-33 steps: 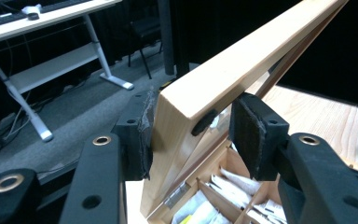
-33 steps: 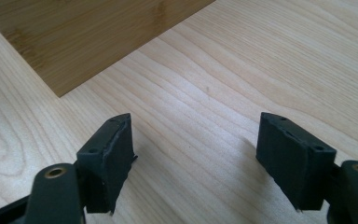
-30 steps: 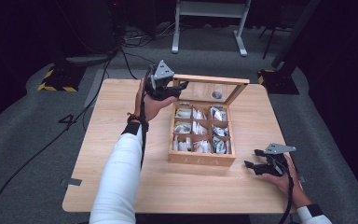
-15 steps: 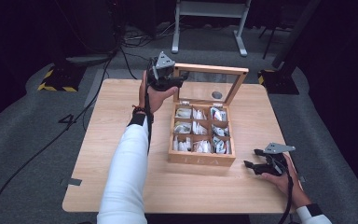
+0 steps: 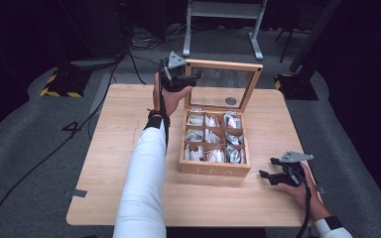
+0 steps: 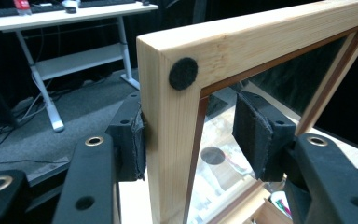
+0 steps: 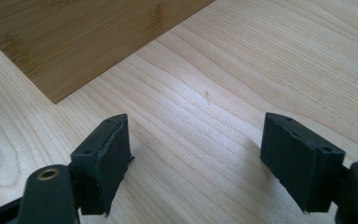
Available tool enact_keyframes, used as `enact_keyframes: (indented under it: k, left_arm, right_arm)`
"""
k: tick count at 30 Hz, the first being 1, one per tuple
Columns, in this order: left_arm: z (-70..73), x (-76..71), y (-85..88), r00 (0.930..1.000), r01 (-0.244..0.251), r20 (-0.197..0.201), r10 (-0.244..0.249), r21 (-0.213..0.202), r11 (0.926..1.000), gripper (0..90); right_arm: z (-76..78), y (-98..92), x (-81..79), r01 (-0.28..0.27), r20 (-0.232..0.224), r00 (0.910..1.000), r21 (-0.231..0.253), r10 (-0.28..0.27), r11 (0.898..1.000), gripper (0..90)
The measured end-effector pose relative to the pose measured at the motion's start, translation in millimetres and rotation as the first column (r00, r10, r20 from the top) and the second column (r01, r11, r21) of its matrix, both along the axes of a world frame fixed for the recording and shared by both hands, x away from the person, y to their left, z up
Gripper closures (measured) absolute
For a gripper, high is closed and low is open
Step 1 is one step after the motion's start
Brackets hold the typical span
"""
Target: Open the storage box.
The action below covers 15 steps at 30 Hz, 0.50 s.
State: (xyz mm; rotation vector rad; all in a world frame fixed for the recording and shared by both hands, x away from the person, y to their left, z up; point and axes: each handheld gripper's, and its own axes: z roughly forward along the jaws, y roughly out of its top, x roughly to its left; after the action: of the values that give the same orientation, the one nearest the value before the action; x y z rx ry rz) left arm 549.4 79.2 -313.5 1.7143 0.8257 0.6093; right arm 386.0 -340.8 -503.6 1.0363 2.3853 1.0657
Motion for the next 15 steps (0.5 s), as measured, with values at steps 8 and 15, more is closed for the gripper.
enact_keyframes:
  k: [8, 15]
  left_arm:
    - [-1.9, 9.4, -1.9, 0.9997, -0.023, -0.001, 0.023, -0.005, 0.9997, 47.6]
    - [-6.3, 18.0, -3.4, 0.9991, -0.040, 0.010, 0.040, -0.002, 0.9992, 47.6]
  right_arm:
    - [0.0, 0.0, 0.0, 0.000, 0.000, 1.0000, 0.000, 0.000, 1.000, 24.2]
    - [-0.2, 0.4, 1.2, -0.012, -0.001, 0.9999, -0.001, 0.012, 1.000, 22.5]
